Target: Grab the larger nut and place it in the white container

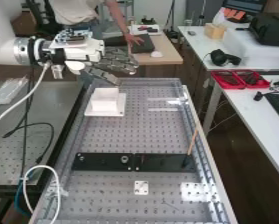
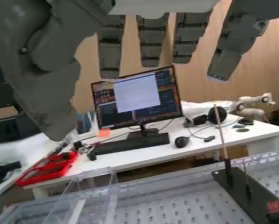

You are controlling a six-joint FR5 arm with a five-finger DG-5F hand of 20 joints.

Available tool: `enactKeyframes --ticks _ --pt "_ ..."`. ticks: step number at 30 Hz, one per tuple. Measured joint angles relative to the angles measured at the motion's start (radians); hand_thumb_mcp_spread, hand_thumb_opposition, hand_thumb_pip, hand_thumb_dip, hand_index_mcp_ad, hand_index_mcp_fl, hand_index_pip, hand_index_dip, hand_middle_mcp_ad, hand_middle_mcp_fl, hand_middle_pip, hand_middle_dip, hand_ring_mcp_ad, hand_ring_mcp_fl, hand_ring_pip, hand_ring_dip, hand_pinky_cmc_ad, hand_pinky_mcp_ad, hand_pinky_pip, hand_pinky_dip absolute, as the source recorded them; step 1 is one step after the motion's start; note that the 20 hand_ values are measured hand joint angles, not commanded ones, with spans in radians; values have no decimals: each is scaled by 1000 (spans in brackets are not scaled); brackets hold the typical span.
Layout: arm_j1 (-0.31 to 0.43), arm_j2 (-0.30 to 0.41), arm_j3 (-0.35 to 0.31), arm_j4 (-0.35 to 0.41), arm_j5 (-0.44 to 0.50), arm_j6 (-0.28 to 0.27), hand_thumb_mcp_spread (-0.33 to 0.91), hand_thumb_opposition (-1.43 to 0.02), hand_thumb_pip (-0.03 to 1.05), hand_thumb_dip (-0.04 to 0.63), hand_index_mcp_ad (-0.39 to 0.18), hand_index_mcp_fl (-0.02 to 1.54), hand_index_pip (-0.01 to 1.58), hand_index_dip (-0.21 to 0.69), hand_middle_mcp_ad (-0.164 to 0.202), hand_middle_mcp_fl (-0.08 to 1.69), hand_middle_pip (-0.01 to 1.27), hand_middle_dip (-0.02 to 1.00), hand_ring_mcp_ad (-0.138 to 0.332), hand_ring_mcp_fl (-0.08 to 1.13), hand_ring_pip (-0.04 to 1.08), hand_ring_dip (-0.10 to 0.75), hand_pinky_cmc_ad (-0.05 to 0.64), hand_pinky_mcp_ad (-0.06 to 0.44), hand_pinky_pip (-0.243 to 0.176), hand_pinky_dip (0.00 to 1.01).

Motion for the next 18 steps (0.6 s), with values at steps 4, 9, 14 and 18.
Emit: enactKeyframes --ticks 4,9,14,18 --pt "-71 4 35 -31 -67 -14 223 -792 700 204 -159 12 538 -103 58 3 129 253 117 9 75 141 328 291 -79 504" --pt "-132 -19 74 -55 -148 -16 209 -780 703 202 -161 16 515 -87 58 3 129 253 117 9 75 141 332 290 -89 518" --pt "-162 -38 110 -71 -197 -20 209 -780 703 202 -157 12 490 -87 58 3 131 253 117 9 75 141 332 290 -89 518" --pt "-172 -41 137 -90 -214 -32 209 -777 703 202 -157 16 468 -75 58 3 131 253 117 9 75 141 332 290 -89 520"
